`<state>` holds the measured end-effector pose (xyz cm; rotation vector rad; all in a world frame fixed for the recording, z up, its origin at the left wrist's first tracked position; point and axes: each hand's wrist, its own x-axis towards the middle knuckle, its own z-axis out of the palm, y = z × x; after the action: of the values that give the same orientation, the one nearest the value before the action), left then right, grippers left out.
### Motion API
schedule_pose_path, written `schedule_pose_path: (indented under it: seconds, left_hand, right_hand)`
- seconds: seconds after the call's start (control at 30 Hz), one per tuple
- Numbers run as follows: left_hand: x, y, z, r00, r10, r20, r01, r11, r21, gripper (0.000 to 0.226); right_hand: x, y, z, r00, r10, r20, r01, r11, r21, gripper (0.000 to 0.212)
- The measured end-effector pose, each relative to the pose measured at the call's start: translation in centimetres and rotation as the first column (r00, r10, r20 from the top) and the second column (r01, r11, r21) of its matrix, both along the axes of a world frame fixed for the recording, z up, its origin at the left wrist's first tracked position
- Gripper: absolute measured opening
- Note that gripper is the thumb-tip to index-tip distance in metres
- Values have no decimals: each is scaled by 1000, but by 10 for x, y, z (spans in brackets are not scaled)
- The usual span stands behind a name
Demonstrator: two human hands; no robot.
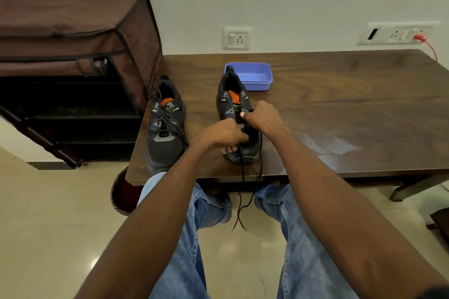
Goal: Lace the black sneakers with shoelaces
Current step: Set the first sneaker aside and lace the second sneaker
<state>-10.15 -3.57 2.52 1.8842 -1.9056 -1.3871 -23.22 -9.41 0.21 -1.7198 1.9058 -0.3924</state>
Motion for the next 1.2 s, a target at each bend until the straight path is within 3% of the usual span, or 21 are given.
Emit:
schedule_pose_path:
  seconds: [0.1, 0.17, 0.23, 0.33, 0.4, 0.47, 0.53, 0.6, 0.67, 0.73, 0.8, 0.87, 0.93, 1.0, 1.03, 1.1, 1.2]
  left_hand:
    - [5, 1, 4, 963, 200, -180, -191, 979, 66, 16]
    - [13, 1, 7, 830, 401, -387, -364, 916, 168, 10]
    - [24, -1, 11, 730, 487, -479, -419, 873, 248, 8]
    - [36, -1, 11, 766, 509, -393, -459, 861, 220, 13]
    - [41, -3, 9, 778, 521, -351, -484, 853, 194, 14]
    - [44, -3, 10, 765, 524, -375, -487, 851, 195, 16]
    - [43, -2, 10, 755, 500, -425, -457, 865, 205, 18]
    - [42, -1, 11, 772, 468, -429, -422, 883, 205, 17]
    - [42, -2, 9, 788, 454, -417, -404, 891, 207, 16]
    - [46, -3, 8, 772, 482, -415, -433, 876, 212, 16]
    - [52, -5, 7, 738, 527, -422, -482, 849, 216, 15]
    - [54, -6, 6, 736, 564, -375, -543, 822, 173, 14]
    - [53, -6, 4, 769, 580, -270, -580, 810, 88, 13]
    - [47, -6, 2, 802, 554, -222, -561, 827, 37, 13]
    - [43, -6, 3, 815, 531, -232, -539, 842, 30, 13]
    - [36, -5, 4, 828, 482, -286, -496, 868, 24, 12]
    - [34, -7, 3, 803, 460, -377, -487, 873, 27, 17]
  right_hand:
    - [-1, 1, 1, 1000, 5, 11, -5, 1000, -9, 27]
    - [-3, 2, 3, 999, 27, 26, -26, 1000, -17, 27]
    - [-5, 4, 3, 998, 49, 44, -48, 999, -4, 30]
    - [-8, 4, 5, 997, 40, 71, -39, 999, -9, 24]
    - [-9, 7, 14, 983, 61, 171, -50, 996, -69, 13]
    - [-5, 15, 31, 916, 126, 380, -99, 991, -92, 32]
    - [0, 28, 44, 814, 243, 528, -266, 963, -34, 38]
    - [4, 37, 48, 809, 356, 468, -421, 906, 38, 33]
    - [3, 41, 47, 846, 416, 334, -456, 889, 48, 18]
    - [-2, 35, 46, 879, 324, 349, -342, 940, -11, 11]
    - [-11, 23, 40, 910, 86, 405, -77, 996, -38, 14]
    - [-23, 12, 32, 934, -153, 324, 180, 982, -55, 16]
    - [-30, 10, 27, 954, -246, 173, 263, 962, -79, 17]
    - [-25, 16, 29, 988, -134, 72, 144, 977, -158, 14]
    - [-18, 20, 34, 998, -6, 69, 19, 981, -194, 25]
    - [-1, 32, 42, 951, 263, 164, -238, 958, -157, 43]
    - [11, 37, 41, 888, 446, 110, -444, 895, -39, 22]
